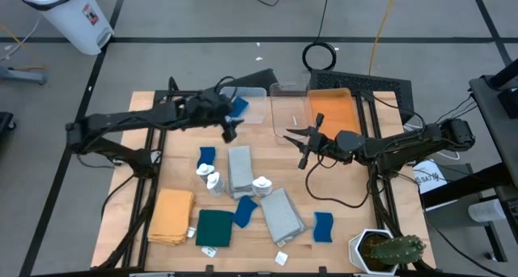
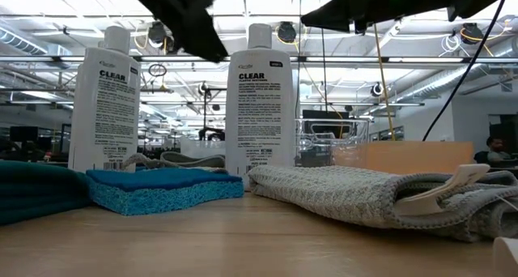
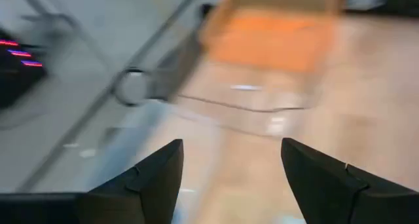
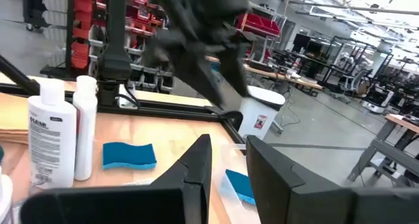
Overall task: Pick & Place Kitchen Items
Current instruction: Put the blue sponge into the white bin
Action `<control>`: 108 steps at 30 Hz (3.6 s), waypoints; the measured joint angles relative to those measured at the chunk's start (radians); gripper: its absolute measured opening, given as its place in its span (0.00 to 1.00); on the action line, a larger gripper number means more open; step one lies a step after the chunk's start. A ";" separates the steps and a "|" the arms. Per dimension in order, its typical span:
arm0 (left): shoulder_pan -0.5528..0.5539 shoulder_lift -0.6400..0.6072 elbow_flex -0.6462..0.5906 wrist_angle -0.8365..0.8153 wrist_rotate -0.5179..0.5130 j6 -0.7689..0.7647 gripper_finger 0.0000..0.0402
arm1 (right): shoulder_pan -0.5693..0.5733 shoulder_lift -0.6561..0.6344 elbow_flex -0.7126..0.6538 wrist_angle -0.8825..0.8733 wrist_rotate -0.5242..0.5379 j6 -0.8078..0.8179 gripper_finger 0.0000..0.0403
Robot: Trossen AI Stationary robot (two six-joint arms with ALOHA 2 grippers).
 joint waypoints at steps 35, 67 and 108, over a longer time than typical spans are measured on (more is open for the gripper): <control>-0.217 -0.163 -0.297 0.287 0.011 -0.157 0.61 | 0.522 0.015 -0.032 -0.721 -0.552 0.350 0.48; -0.260 -0.163 -0.296 0.288 0.011 -0.226 0.61 | 0.439 0.105 -0.124 -0.666 0.211 0.297 0.22; -0.262 -0.162 -0.296 0.274 0.011 -0.265 0.61 | 0.398 0.164 -0.092 -0.609 -0.566 0.498 0.00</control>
